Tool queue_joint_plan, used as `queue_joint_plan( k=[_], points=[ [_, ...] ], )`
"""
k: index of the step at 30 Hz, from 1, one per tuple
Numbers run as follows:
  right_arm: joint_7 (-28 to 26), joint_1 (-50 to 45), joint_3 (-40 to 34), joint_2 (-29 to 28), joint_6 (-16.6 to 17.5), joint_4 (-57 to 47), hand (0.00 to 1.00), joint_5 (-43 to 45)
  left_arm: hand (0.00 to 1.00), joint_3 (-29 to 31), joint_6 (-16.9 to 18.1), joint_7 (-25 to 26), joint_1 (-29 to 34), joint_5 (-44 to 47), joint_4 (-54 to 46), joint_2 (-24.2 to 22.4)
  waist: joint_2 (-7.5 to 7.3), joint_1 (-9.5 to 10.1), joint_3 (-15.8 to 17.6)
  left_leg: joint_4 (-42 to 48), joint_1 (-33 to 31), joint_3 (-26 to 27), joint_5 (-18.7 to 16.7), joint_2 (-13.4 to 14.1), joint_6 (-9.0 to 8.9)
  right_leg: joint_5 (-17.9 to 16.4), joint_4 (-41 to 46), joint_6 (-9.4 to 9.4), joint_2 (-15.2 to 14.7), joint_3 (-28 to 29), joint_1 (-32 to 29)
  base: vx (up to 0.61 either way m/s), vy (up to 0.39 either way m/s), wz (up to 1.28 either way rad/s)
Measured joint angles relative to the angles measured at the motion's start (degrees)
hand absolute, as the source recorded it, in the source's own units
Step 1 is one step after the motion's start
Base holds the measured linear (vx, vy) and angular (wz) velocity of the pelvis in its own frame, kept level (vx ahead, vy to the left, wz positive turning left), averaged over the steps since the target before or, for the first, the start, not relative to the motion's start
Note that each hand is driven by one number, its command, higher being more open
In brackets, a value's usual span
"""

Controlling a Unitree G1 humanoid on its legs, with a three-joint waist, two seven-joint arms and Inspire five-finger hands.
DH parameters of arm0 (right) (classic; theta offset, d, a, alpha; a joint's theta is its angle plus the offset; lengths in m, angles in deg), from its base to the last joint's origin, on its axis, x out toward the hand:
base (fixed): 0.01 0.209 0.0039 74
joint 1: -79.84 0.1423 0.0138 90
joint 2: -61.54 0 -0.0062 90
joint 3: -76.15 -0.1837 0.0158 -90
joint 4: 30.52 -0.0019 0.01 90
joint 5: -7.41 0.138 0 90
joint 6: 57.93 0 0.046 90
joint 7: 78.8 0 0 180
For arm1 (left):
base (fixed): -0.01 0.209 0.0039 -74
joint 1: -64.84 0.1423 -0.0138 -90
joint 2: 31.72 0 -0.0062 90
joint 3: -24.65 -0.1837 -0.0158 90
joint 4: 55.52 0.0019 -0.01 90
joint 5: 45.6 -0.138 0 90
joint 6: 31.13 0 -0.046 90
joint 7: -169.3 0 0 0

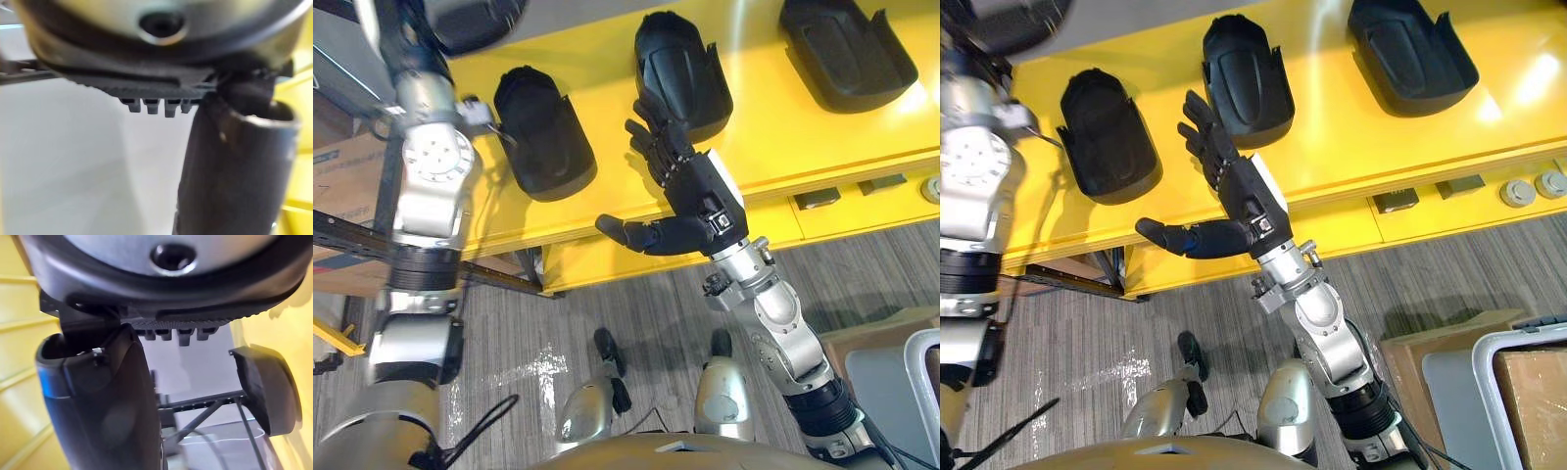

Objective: Walk over and take three plastic housings, then place them on the shelf

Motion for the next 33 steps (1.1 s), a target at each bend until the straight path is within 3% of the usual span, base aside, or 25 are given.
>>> queue_joint_plan(
  k=[3,8,13,16,19,22,27,33],
  points=[
    [0.33,-1.75,0.43,0.60,-0.23,0.13,1.00,-0.04,1.00,3.70,3.36,-2.26,2.82,-0.01,-9.17,0.94,1.01,0.73,-1.60,-0.06,0.35,-1.48,-1.00,0.16,-0.92,-0.75,-0.61,-0.45,0.03,-1.80,1.63,0.00,-0.034,0.19],
    [1.91,-1.93,1.32,1.46,-1.97,2.21,1.00,-4.50,1.00,6.29,3.94,-8.08,19.63,-0.02,-17.32,-0.94,1.56,2.20,-4.56,-0.06,0.24,-4.16,-1.02,0.18,-1.03,-0.53,-2.91,-0.14,0.17,-4.95,4.47,0.00,-0.012,0.26],
    [4.04,-2.32,-0.04,-0.97,-4.36,4.99,1.00,-6.42,1.00,8.85,3.86,-10.10,36.71,-1.31,-17.35,-12.89,-0.15,4.38,-4.90,-0.03,-2.12,-6.01,-0.32,-0.01,-1.05,0.20,-4.17,0.13,0.29,-7.28,4.44,0.01,-0.002,0.25],
    [5.94,-2.65,-0.70,-2.94,-5.73,7.07,1.00,-7.42,1.00,8.73,4.86,-9.99,42.70,-1.16,-17.38,-18.41,-1.12,5.81,-4.78,0.12,-2.73,-6.72,-0.16,-0.20,-0.85,0.23,-4.53,0.16,0.26,-7.96,4.56,0.03,-0.012,0.14],
    [8.42,-3.01,-0.75,-4.05,-5.71,7.68,1.00,-9.73,1.00,6.30,6.98,-9.80,48.28,-1.18,-18.23,-23.81,-1.24,6.00,-4.72,0.15,-3.38,-7.79,0.27,-0.60,-0.28,0.22,-4.54,0.17,0.07,-8.87,4.87,0.04,-0.012,0.19],
    [11.07,-3.05,-0.79,-5.42,-5.57,8.39,1.00,-11.25,1.00,1.54,9.10,-10.08,53.26,-0.99,-20.51,-27.96,-1.39,6.12,-4.59,0.12,-3.34,-7.92,0.17,-0.62,-0.42,0.20,-4.52,0.16,0.07,-8.94,4.99,0.00,-0.003,0.03],
    [14.13,-3.79,-0.98,-5.63,-4.91,8.40,1.00,-11.17,1.00,-1.81,10.04,-12.33,56.29,0.78,-20.80,-30.03,-1.36,6.14,-4.06,-0.04,-3.24,-8.02,0.02,-0.28,-0.42,-0.02,-4.82,0.41,0.50,-8.96,5.23,-0.03,-0.012,0.00],
    [10.67,-3.95,-1.82,-5.57,-3.76,8.38,1.00,-9.53,1.00,-3.42,10.18,-13.71,57.81,2.86,-20.79,-30.08,-1.48,6.54,-2.73,-0.04,-3.32,-8.13,0.10,0.13,-0.53,-0.01,-4.98,0.37,1.07,-8.94,5.36,-0.02,-0.013,0.01]
  ],
)
